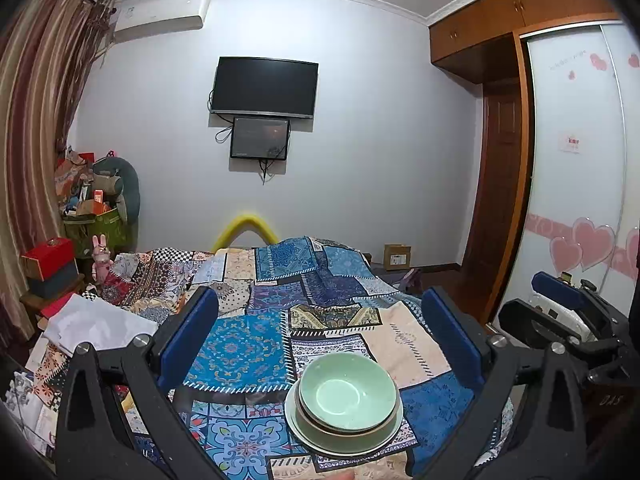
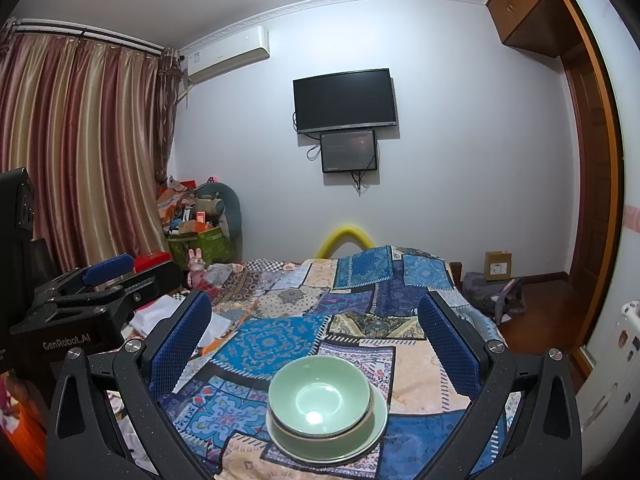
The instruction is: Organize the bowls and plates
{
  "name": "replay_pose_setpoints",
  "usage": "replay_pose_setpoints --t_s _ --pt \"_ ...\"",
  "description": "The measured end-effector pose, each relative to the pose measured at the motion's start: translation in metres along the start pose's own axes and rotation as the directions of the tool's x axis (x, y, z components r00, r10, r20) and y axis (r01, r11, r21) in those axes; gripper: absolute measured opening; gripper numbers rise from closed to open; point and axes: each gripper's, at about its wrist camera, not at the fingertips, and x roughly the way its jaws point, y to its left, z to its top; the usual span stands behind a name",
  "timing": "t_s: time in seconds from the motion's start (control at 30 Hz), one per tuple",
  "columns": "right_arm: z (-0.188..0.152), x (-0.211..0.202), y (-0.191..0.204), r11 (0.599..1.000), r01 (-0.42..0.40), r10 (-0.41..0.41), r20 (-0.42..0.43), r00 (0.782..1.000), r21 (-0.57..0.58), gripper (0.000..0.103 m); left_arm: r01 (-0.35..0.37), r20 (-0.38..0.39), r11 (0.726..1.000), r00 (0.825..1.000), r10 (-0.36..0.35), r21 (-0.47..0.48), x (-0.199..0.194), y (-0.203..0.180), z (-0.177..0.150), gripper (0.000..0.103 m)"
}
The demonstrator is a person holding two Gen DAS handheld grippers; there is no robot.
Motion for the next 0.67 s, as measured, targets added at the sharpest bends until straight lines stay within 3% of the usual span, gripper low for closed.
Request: replay_pose_setpoints --t_s 0.67 --pt "-0.0038 0.0081 -0.0035 1.000 0.003 -0.003 -0.024 1.000 0.008 0.103 0.007 -0.022 1.000 1.000 -0.007 0.001 0.0083 0.0030 -0.0062 0.103"
